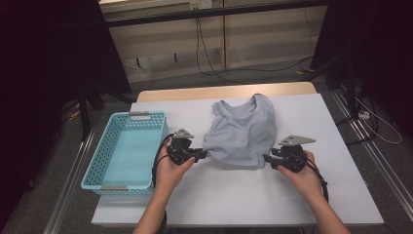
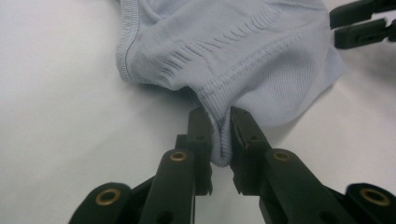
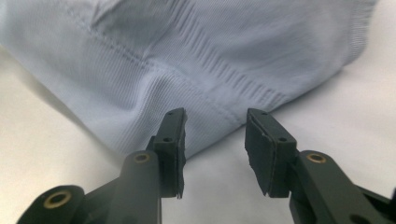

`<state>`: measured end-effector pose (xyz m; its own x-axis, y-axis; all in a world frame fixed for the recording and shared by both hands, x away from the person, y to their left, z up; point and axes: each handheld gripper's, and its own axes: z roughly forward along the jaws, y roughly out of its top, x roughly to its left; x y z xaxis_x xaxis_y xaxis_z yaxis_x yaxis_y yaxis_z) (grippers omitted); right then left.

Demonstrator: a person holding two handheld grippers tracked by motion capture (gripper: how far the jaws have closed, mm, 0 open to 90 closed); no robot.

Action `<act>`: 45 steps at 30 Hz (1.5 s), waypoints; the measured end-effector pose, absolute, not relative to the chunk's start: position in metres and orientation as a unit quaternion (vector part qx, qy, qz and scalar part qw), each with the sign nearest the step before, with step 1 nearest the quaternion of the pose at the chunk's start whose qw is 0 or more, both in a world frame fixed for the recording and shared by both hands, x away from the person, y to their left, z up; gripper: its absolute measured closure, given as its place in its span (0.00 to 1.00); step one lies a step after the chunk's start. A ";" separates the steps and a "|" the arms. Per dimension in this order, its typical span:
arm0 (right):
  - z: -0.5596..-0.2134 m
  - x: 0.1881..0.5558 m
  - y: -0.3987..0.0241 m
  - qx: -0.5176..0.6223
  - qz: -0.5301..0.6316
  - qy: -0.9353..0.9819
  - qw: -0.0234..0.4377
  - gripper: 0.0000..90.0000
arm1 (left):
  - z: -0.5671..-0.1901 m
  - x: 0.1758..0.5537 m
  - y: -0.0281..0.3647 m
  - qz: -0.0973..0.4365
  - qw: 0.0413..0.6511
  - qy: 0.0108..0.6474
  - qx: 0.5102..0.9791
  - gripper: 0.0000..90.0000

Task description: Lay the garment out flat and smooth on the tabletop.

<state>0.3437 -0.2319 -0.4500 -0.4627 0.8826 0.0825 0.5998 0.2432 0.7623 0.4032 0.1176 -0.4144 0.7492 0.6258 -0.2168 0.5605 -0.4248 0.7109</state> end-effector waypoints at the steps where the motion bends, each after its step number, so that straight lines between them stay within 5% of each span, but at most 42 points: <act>1: -0.452 0.345 -0.229 0.481 0.374 0.771 0.185 0.69 | -0.414 0.403 0.119 0.040 0.405 0.352 0.843 0.88; 5: -0.456 0.351 -0.221 0.484 0.361 0.776 0.183 0.71 | -0.413 0.403 0.119 0.039 0.405 0.351 0.844 0.88; 11: -0.458 0.354 -0.220 0.476 0.371 0.775 0.188 0.98 | -0.415 0.401 0.118 0.040 0.404 0.350 0.844 0.88; 29: -0.397 0.330 -0.257 0.466 0.434 0.734 0.238 0.99 | -0.404 0.399 0.115 0.042 0.421 0.341 0.840 0.88; 45: -0.430 0.354 -0.215 0.442 0.389 0.778 0.220 0.99 | -0.411 0.398 0.108 0.034 0.404 0.344 0.847 0.89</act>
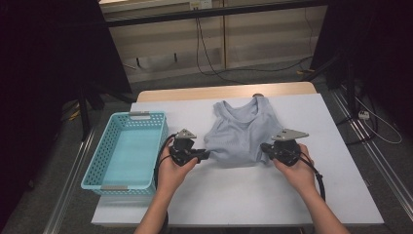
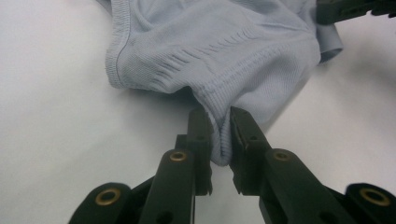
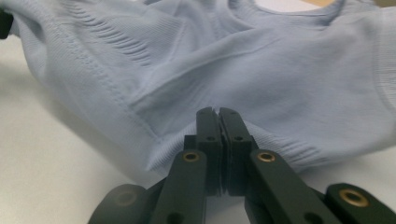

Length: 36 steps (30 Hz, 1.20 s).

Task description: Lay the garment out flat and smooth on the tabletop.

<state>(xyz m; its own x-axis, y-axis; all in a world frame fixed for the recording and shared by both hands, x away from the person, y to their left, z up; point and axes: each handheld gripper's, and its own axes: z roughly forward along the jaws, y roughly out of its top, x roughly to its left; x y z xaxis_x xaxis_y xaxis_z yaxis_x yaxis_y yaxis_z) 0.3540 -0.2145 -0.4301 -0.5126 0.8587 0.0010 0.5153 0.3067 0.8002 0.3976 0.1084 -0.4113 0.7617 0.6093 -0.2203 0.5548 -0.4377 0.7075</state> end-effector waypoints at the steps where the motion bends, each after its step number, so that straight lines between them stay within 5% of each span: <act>1: -0.432 0.355 -0.211 0.438 0.388 0.780 0.221 0.98 | -0.411 0.397 0.108 0.036 0.403 0.345 0.847 0.88; 14: -0.451 0.363 -0.195 0.425 0.367 0.796 0.226 0.96 | -0.415 0.398 0.108 0.033 0.401 0.347 0.847 0.88; 29: -0.439 0.356 -0.213 0.444 0.403 0.774 0.204 0.67 | -0.416 0.398 0.109 0.031 0.398 0.346 0.849 0.88; 36: -0.429 0.351 -0.230 0.467 0.405 0.752 0.229 0.56 | -0.416 0.398 0.109 0.031 0.398 0.347 0.848 0.88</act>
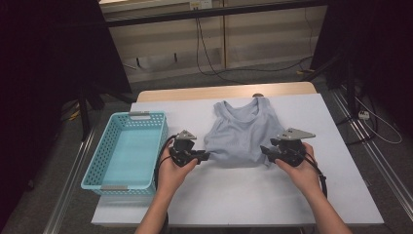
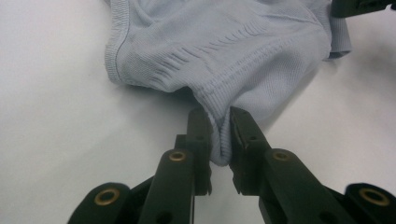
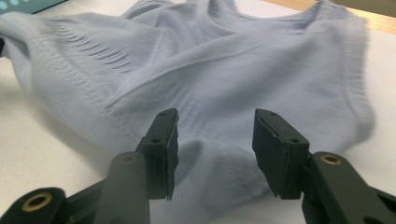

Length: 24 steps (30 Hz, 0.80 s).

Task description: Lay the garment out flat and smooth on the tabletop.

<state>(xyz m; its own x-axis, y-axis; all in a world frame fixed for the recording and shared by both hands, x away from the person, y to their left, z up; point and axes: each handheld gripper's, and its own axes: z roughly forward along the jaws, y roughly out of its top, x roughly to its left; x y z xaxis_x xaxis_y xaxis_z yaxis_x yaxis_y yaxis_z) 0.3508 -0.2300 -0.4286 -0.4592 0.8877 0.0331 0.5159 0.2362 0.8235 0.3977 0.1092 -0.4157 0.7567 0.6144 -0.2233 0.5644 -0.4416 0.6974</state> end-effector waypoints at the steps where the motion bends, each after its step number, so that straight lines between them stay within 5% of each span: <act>1: -0.428 0.350 -0.233 0.471 0.405 0.748 0.232 0.55 | -0.416 0.398 0.109 0.032 0.398 0.347 0.848 0.88; 24: -0.448 0.338 -0.261 0.512 0.341 0.750 0.242 0.43 | -0.410 0.401 0.108 0.041 0.396 0.341 0.851 0.88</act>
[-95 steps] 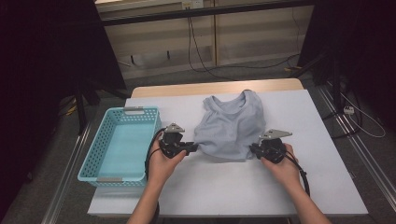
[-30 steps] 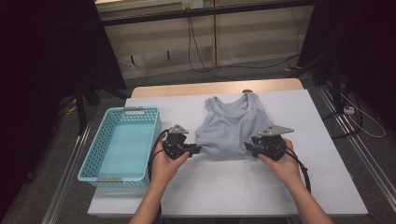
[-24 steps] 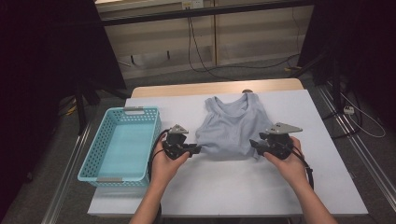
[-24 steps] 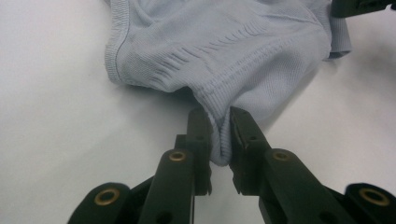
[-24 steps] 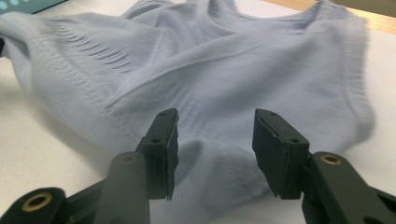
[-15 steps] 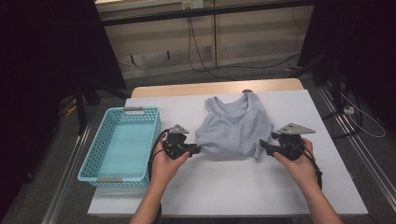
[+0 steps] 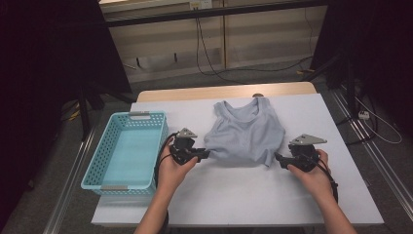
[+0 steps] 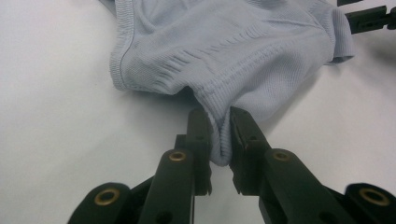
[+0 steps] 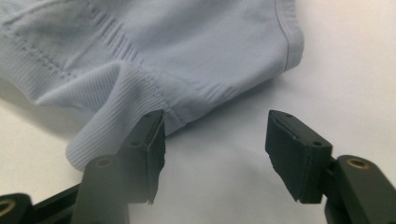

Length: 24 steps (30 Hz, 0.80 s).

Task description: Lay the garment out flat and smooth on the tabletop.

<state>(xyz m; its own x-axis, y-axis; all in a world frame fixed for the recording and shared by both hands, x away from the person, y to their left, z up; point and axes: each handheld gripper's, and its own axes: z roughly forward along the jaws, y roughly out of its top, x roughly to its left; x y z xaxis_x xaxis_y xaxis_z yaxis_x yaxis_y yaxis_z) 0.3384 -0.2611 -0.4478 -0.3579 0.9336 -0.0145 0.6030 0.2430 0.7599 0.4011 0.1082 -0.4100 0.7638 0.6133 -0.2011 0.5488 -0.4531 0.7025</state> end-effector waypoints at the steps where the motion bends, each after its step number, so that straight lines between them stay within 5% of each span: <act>1: -0.449 0.339 -0.261 0.513 0.339 0.751 0.242 0.42 | -0.410 0.401 0.108 0.042 0.398 0.343 0.850 0.88; 24: -0.458 0.362 -0.236 0.517 0.352 0.745 0.231 0.41 | -0.410 0.400 0.107 0.038 0.394 0.346 0.851 0.88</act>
<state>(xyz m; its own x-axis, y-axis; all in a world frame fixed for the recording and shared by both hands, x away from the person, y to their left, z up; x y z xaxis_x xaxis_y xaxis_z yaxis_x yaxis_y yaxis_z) 0.3618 -0.2358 -0.4578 -0.3578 0.9336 0.0201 0.6083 0.2168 0.7635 0.3995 0.1067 -0.4099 0.7579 0.6184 -0.2077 0.5582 -0.4501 0.6970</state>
